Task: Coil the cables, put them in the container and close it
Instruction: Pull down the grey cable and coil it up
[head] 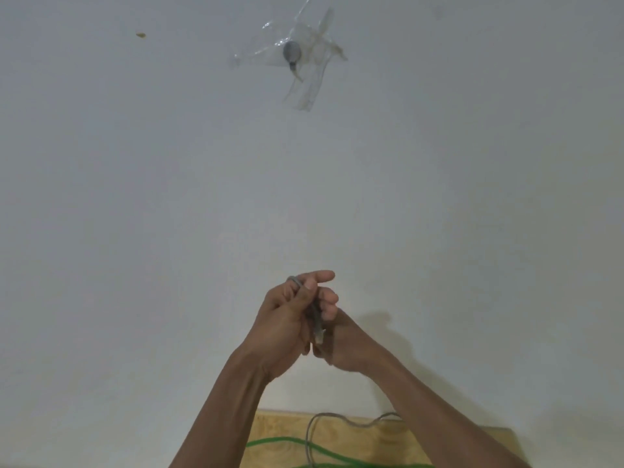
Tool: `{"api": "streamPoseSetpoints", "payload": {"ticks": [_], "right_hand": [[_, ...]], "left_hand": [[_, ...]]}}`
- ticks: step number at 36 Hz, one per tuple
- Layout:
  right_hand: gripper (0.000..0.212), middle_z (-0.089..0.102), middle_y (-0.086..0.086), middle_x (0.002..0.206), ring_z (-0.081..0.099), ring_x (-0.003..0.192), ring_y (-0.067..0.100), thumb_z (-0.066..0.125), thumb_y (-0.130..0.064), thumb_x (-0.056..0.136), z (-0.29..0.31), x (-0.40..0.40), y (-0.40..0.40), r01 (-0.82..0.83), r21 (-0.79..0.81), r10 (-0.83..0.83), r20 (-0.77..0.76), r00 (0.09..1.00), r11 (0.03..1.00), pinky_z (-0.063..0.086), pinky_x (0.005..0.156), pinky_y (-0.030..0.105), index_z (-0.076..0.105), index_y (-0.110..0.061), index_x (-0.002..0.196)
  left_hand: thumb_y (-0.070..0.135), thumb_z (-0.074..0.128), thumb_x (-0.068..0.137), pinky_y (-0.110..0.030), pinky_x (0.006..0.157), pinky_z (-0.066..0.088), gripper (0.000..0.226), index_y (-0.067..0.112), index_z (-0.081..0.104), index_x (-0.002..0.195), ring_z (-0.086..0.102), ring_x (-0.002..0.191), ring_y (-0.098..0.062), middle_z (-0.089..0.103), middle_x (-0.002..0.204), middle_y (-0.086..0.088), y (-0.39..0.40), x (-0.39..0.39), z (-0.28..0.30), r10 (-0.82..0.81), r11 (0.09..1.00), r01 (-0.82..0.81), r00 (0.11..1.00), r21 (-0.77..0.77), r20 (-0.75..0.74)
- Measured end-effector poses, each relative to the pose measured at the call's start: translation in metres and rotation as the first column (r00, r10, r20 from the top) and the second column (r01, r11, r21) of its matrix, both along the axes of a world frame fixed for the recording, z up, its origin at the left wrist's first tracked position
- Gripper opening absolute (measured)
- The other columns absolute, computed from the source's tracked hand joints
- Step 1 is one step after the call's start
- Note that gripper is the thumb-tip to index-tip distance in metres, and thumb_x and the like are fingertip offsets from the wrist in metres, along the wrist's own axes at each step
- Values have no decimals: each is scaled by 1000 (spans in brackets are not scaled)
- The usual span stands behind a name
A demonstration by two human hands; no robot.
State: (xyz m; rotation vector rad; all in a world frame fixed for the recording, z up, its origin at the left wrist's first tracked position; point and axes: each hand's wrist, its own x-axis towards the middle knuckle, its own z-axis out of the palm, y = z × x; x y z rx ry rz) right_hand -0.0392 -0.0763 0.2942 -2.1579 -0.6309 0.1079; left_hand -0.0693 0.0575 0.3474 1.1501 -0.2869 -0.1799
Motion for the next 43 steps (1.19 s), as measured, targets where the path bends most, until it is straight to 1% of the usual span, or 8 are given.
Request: {"api": "streamPoseSetpoints", "payload": {"ticks": [4, 9, 18, 23, 26, 32, 37, 43], "right_hand": [[37, 59, -8, 58, 39, 48, 8, 52, -31, 102, 0, -12, -1, 65, 163, -41, -146, 988, 985, 34, 52, 17, 57, -21, 67], [27, 58, -4, 61, 47, 48, 1, 49, -37, 103, 7, -21, -8, 96, 67, -95, -21, 995, 993, 38, 56, 15, 68, -31, 84], [29, 60, -2, 63, 53, 58, 13, 48, -48, 96, 21, -31, -25, 135, -147, -123, 85, 989, 980, 54, 70, 41, 69, -28, 102], [13, 62, -14, 65, 51, 57, 0, 60, -38, 89, 64, -27, -37, 171, -185, -116, 274, 955, 968, 51, 67, 34, 70, -30, 90], [11, 72, -13, 77, 62, 68, 1, 75, -36, 82, 86, -19, -45, 82, -97, -61, 201, 978, 992, 56, 74, 35, 73, -27, 87], [21, 70, 24, 75, 67, 71, 25, 88, -5, 70, 102, -3, -50, -79, 228, 84, -13, 996, 970, 57, 78, 43, 69, -2, 79], [18, 66, 6, 69, 58, 62, 14, 84, -3, 73, 84, 3, -47, -14, 458, 83, -131, 988, 889, 44, 62, 28, 67, -6, 78], [16, 67, -3, 61, 56, 54, 18, 63, -21, 87, 36, -16, -31, 79, 611, 124, -284, 951, 788, 34, 57, 36, 71, -18, 73]], "left_hand": [[16, 44, 106, -34, 81, 54, 27, 2, 66, 116, 69, 80, -20, 73, 89, -11, 4, 15, 5, 85, 987, -95, 993, 131, 85], [11, 44, 106, -28, 85, 57, 26, 3, 69, 109, 74, 89, -27, 74, 100, -19, 6, 23, 6, 154, 936, -224, 954, 271, 256], [7, 43, 106, -30, 78, 59, 30, 6, 68, 92, 73, 74, -19, 73, 95, 0, 7, 33, -1, 154, 772, -390, 882, 503, 446], [0, 37, 105, -22, 62, 52, 34, 8, 62, 84, 62, 65, -11, 66, 83, -6, 6, 21, -9, 9, 727, -213, 954, 653, 301], [13, 32, 109, -29, 61, 49, 40, 3, 60, 82, 56, 60, -13, 62, 70, -5, 6, 7, -11, -75, 716, -121, 966, 688, 248], [70, 12, 96, -29, 51, 34, 84, 5, 64, 85, 39, 48, -19, 44, 53, -10, -6, -12, -4, -254, 885, 275, 962, 375, -104], [49, 35, 105, -27, 51, 37, 55, 6, 58, 79, 34, 46, -17, 41, 51, -8, -10, -21, 3, -397, 914, 404, 910, 37, -122], [27, 53, 98, -30, 55, 44, 26, 12, 64, 80, 47, 52, -18, 49, 59, -8, -11, -14, 12, -269, 963, 269, 962, 5, 46]]}}
